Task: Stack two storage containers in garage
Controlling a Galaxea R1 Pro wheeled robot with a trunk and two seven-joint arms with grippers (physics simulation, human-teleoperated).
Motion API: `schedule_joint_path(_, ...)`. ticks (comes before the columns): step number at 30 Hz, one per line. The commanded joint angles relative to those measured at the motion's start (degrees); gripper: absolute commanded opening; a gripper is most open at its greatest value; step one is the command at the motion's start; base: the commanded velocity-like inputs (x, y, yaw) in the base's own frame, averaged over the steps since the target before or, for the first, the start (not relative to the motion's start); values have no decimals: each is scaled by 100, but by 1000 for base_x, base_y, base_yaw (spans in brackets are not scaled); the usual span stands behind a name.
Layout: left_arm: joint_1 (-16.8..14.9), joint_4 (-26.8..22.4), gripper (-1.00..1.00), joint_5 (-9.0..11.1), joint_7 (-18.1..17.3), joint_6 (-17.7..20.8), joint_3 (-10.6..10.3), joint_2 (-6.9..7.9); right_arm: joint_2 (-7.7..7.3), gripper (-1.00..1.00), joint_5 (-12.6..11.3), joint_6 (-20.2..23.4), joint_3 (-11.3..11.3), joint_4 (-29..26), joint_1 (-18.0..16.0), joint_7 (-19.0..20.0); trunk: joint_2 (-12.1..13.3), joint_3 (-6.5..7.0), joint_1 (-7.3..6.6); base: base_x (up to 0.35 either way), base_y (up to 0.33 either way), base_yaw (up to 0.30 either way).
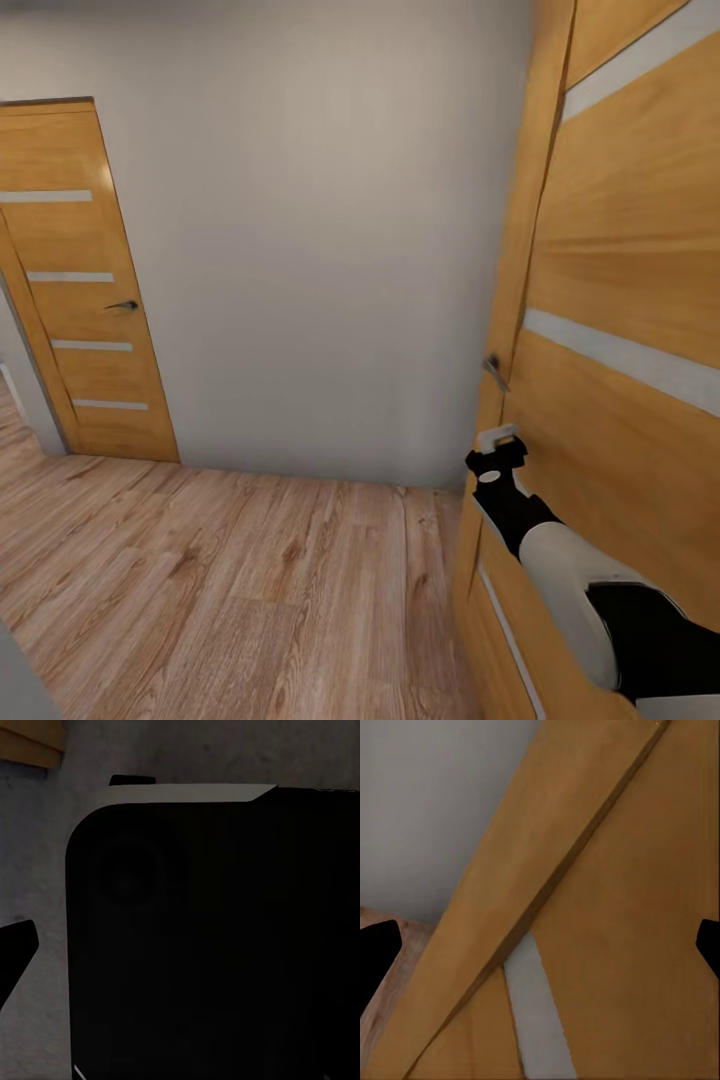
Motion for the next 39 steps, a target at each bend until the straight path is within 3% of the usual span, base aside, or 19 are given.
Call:
schedule_joint_path(1, 1, -3, 100, 27, 0, -13, 5, -1, -143, 100, 111, 78, -40, 9, -49, -57, -4, -5, 0, 0, 0, 0)
schedule_joint_path(15, 1, -3, 100, 27, 0, -13, 5, -1, -842, 100, 110, 87, -40, 28, -104, -58, -4, -5, 0, 0, 0, 0)
schedule_joint_path(28, 1, -3, 100, 27, 0, -13, 5, -1, -967, 100, 110, 79, -40, 28, -105, -58, -4, -5, 0, 0, 0, 0)
schedule_joint_path(36, 1, -3, 100, 27, 0, -13, 5, -1, -853, 100, 109, 71, -47, 32, -105, -55, -4, -5, 0, 0, 0, 0)
schedule_joint_path(39, 1, -3, 100, 27, 0, -13, 5, -1, -433, 100, 109, 44, -44, 104, -105, -48, -4, -5, 0, 0, 0, 0)
